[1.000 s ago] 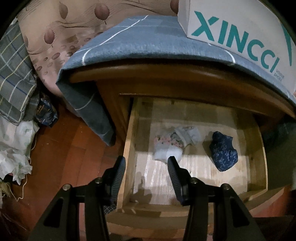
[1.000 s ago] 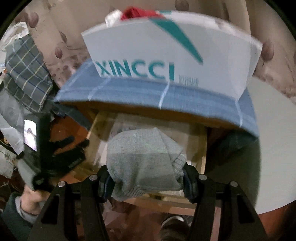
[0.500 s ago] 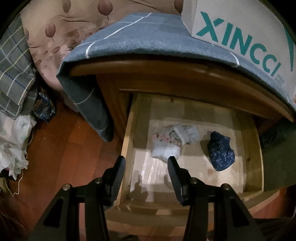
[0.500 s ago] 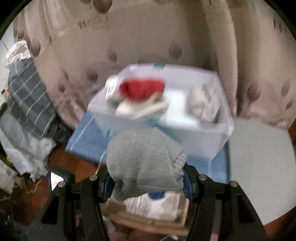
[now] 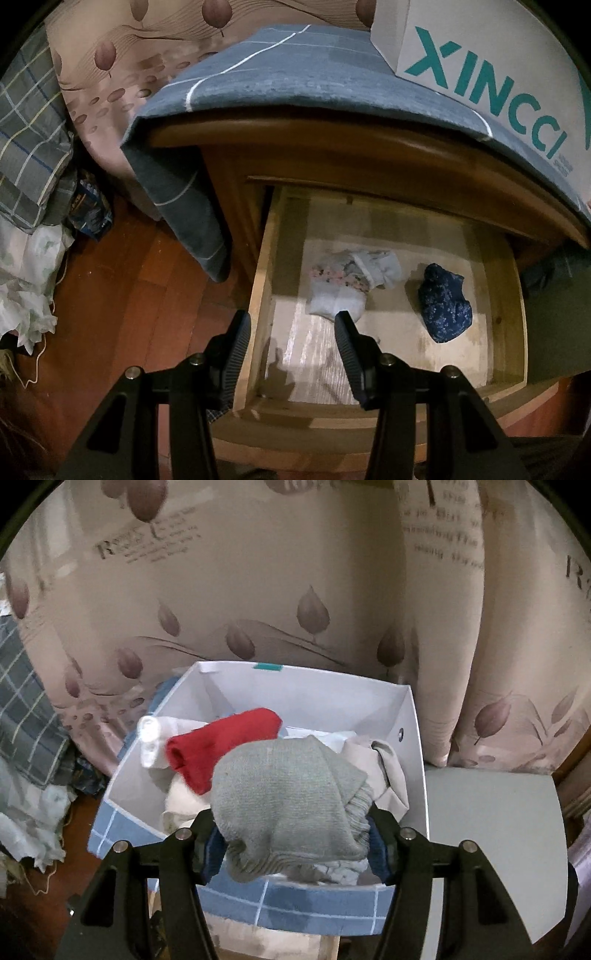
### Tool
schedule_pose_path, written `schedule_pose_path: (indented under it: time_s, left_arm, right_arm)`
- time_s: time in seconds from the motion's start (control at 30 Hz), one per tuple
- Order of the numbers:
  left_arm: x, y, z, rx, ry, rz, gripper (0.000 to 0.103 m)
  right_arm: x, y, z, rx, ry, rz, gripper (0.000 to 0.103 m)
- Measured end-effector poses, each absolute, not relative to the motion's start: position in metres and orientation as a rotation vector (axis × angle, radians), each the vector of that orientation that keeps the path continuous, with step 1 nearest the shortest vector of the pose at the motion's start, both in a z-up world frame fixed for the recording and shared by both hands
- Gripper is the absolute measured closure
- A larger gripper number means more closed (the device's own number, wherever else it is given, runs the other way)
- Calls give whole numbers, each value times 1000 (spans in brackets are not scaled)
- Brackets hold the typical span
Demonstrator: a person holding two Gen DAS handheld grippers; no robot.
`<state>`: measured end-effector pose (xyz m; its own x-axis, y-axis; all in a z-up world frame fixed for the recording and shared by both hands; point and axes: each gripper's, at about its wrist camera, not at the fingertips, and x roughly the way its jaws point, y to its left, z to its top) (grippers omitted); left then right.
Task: Take underwear out of drawer
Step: 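Lift the grey knit garment up into the shoe box with the right tool, then open the right tool to drop the grey knit garment in the box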
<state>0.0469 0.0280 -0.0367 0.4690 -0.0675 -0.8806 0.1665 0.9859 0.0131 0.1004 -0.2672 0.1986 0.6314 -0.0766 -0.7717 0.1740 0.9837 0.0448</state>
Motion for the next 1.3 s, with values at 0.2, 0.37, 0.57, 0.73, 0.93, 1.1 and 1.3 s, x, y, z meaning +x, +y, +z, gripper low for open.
schedule_pose_path:
  time_s: [0.2,0.37,0.57,0.73,0.93,1.1,1.3]
  left_arm:
    - [48,31,-35,90,1074,-142,55]
    - [47,30,-34,93,1066,-141,55]
    - [46,26,-35,115,1066,-155,55]
    - [47,25,-35,119,1065,-159,55]
    - [47,25,-35,125,1067,-159,55]
    - [47,25,-37,121,1078,-158,55]
    - [47,25,-39,121,1081,-156,55]
  right_arm:
    - [125,-272,168,103,958,-180,43]
    - [134,-278,144,154,1013,-172,42]
    - [140,-278,132,171,1019,-185,40]
    - [141,-274,131,155,1020,-178,29]
    - [132,-273,135,138,997,-160,26]
    - [120,-275,149,135,961,-160,17]
    - [104,-271,167,83,927,-167,16]
